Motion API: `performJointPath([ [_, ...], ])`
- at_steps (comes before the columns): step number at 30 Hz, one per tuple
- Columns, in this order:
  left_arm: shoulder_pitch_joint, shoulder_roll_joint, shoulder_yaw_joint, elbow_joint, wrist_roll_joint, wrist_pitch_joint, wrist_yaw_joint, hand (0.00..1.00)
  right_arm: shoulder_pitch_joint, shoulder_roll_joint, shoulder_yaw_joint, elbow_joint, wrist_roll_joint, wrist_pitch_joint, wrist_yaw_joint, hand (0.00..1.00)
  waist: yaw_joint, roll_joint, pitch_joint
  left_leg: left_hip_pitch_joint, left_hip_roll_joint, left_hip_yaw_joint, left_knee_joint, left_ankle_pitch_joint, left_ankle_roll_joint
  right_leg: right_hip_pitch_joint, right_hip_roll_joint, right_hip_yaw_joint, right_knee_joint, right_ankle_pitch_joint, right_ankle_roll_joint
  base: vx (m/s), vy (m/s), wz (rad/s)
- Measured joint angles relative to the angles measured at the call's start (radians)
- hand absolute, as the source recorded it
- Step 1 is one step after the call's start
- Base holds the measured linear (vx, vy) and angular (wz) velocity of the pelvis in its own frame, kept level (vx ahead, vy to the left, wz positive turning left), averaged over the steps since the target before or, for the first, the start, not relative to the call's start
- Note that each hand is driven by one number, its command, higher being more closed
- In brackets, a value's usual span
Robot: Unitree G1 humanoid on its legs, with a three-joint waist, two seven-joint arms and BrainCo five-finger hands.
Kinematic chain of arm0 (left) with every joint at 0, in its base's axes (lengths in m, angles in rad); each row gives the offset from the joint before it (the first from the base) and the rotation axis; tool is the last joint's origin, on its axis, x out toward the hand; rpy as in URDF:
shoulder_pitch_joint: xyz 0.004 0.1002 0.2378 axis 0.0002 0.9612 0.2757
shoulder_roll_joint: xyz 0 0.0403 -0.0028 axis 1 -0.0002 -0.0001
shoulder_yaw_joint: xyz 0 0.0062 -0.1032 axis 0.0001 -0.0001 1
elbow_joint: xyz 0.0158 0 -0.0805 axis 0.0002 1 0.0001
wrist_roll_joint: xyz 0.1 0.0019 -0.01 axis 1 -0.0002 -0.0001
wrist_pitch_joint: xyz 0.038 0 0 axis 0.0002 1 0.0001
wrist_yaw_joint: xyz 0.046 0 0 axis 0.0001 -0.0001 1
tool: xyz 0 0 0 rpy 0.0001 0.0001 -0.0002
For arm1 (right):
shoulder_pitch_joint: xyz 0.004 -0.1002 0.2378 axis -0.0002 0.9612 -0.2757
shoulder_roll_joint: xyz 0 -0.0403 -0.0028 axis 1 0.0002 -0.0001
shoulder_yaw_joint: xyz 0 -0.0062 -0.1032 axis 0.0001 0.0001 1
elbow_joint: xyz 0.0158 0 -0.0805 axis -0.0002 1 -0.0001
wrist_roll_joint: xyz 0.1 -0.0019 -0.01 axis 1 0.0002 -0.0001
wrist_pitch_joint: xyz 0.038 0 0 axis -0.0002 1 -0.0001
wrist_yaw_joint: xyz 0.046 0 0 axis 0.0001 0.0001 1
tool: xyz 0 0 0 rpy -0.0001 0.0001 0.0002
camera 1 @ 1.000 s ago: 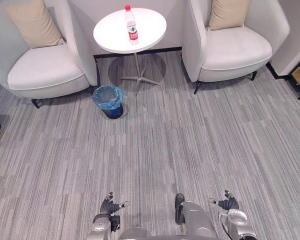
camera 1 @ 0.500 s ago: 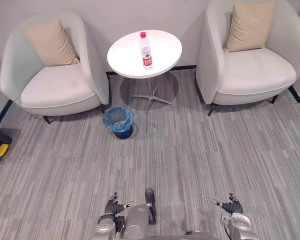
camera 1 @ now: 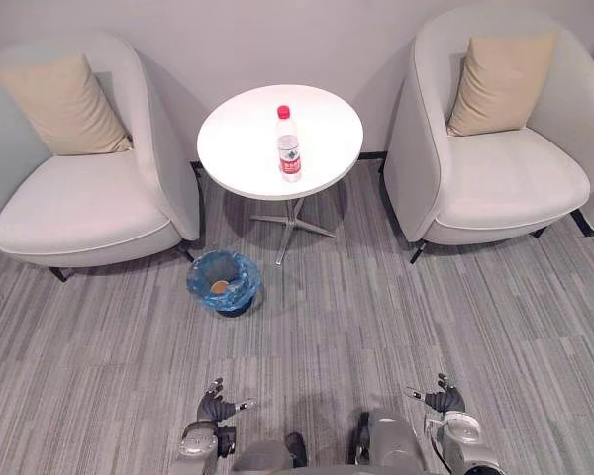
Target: Gather rubbish on tea table into small bin, then transfer packed bag to large trash can.
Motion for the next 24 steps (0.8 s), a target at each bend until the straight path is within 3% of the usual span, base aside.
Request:
performJointPath([
  [2, -0.003, -0.008, 0.002, 0.011, 0.0, 0.0, 0.0, 0.0, -0.004, 0.002, -0.009, -0.003, 0.0, -0.001, 0.0, 0.0, -0.008, 0.007, -0.001, -0.017, 0.022, -0.021, 0.05, -0.003, -0.009, 0.001, 0.012, -0.031, 0.035, -0.073, -0.011, 0.35, -0.313, 0.37],
  [3, -0.009, -0.016, 0.007, 0.012, 0.003, 0.0, -0.002, 0.0, 0.014, 0.014, -0.027, -0.004, 0.008, -0.001, 0.0, 0.0, -0.012, 0.009, 0.0, -0.078, 0.058, -0.045, 0.212, -0.005, -0.014, 0.046, 0.022, -0.067, 0.024, -0.103, -0.023, 0.36, -0.343, 0.61],
  [4, -0.009, -0.019, 0.01, 0.011, 0.004, 0.001, -0.002, 0.0, 0.02, 0.016, -0.029, -0.007, 0.01, -0.001, 0.0, 0.0, -0.012, 0.01, 0.0, -0.094, 0.069, -0.049, 0.258, -0.004, -0.015, 0.06, 0.025, -0.075, 0.018, -0.107, -0.026, 0.3, -0.286, 0.6],
  [5, -0.008, -0.03, 0.016, 0.005, 0.011, 0.001, -0.002, 0.0, 0.044, 0.026, -0.029, -0.034, 0.011, -0.001, 0.0, 0.0, -0.006, 0.018, 0.005, -0.183, 0.118, -0.049, 0.486, 0.02, -0.054, 0.128, 0.048, -0.097, -0.013, -0.121, -0.04, 0.32, -0.231, 0.27],
  [6, 0.007, -0.039, 0.016, -0.017, 0.01, 0.002, -0.003, 0.0, 0.068, 0.034, -0.023, -0.063, 0.02, -0.004, -0.001, 0.0, 0.004, 0.025, 0.007, -0.247, 0.173, -0.028, 0.676, 0.021, -0.066, 0.193, 0.076, -0.106, -0.042, -0.133, -0.061, 0.31, -0.201, 0.16],
  [8, 0.025, -0.042, 0.014, -0.028, 0.01, 0.003, -0.003, 0.0, 0.076, 0.045, -0.023, -0.074, 0.029, -0.009, -0.001, 0.0, 0.019, 0.017, 0.011, -0.313, 0.212, 0.015, 0.777, 0.017, -0.059, 0.263, 0.091, -0.106, -0.089, -0.146, -0.077, 0.31, -0.159, -0.07],
  [10, 0.019, -0.052, 0.014, -0.031, 0.01, 0.003, -0.003, 0.0, 0.074, 0.046, -0.034, -0.074, 0.033, -0.008, -0.002, 0.0, 0.03, 0.016, 0.012, -0.372, 0.206, 0.048, 0.718, 0.016, -0.058, 0.309, 0.091, -0.102, -0.141, -0.136, -0.063, 0.26, -0.066, -0.04],
  [13, 0.019, -0.055, 0.014, -0.031, 0.01, 0.004, -0.003, 0.0, 0.055, 0.045, -0.051, -0.071, 0.05, -0.007, -0.002, 0.0, 0.032, 0.019, 0.014, -0.405, 0.144, 0.077, 0.422, 0.021, -0.061, 0.353, 0.067, -0.097, -0.175, -0.136, -0.051, 0.3, 0.072, -0.04],
  [15, 0.013, -0.058, 0.013, -0.03, 0.01, 0.005, -0.003, 0.0, 0.054, 0.042, -0.057, -0.07, 0.05, -0.007, -0.003, 0.0, 0.032, 0.02, 0.015, -0.389, 0.082, 0.082, 0.181, 0.089, -0.066, 0.376, 0.039, -0.097, -0.186, -0.15, -0.024, 0.27, 0.142, 0.04],
  [16, 0.015, -0.058, 0.011, -0.027, 0.011, 0.004, -0.003, 0.0, 0.059, 0.036, -0.058, -0.064, 0.05, -0.007, -0.003, 0.0, 0.036, 0.029, 0.015, -0.37, 0.065, 0.089, 0.078, 0.209, -0.049, 0.4, 0.036, -0.094, -0.19, -0.166, 0.003, 0.33, 0.204, -0.08],
  [17, 0.02, -0.049, 0.011, -0.023, 0.011, 0.005, -0.003, 0.0, 0.059, 0.042, -0.051, -0.05, 0.05, -0.005, -0.003, 0.0, 0.052, 0.026, 0.013, -0.331, 0.048, 0.11, 0.048, 0.287, 0.017, 0.424, 0.025, -0.072, -0.193, -0.181, 0.026, 0.39, 0.217, -0.15],
  [18, 0.02, -0.044, 0.01, -0.024, 0.011, 0.005, -0.002, 0.0, 0.057, 0.047, -0.044, -0.05, 0.05, -0.004, -0.002, 0.0, 0.056, 0.009, 0.007, -0.322, 0.034, 0.118, 0.035, 0.286, 0.018, 0.425, 0.011, -0.067, -0.196, -0.184, 0.032, 0.33, 0.164, -0.07],
  [20, 0.006, -0.028, 0.004, -0.025, 0.011, 0.004, -0.005, 0.0, 0.049, 0.053, -0.04, -0.049, 0.048, -0.003, -0.002, 0.0, 0.056, -0.023, 0.008, -0.325, -0.009, 0.114, 0.053, 0.252, 0.052, 0.431, -0.031, -0.06, -0.203, -0.189, 0.042, 0.32, 0.167, 0.2],
  [22, 0.008, -0.03, 0.004, -0.02, 0.011, 0.004, -0.005, 0.0, 0.042, 0.051, -0.04, -0.049, 0.046, -0.004, -0.001, 0.0, 0.057, -0.028, 0.007, -0.319, -0.025, 0.122, 0.066, 0.213, 0.063, 0.428, -0.053, -0.047, -0.171, -0.201, 0.062, 0.21, 0.138, 0.04],
  [23, 0.011, -0.03, 0.005, -0.009, 0.01, 0.004, -0.004, 0.0, 0.031, 0.049, -0.039, -0.036, 0.035, -0.004, 0.0, 0.0, 0.057, -0.028, 0.007, -0.297, -0.04, 0.125, 0.06, 0.176, 0.066, 0.404, -0.071, -0.031, -0.085, -0.217, 0.088, 0.23, 0.171, -0.16],
  [24, 0.017, -0.027, 0.004, -0.005, 0.01, 0.005, -0.005, 0.0, 0.027, 0.05, -0.026, -0.026, 0.016, -0.003, 0.001, 0.0, 0.057, -0.021, 0.003, -0.249, -0.056, 0.13, 0.021, 0.169, 0.071, 0.334, -0.1, -0.002, 0.097, -0.218, 0.098, 0.22, 0.171, -0.15],
])
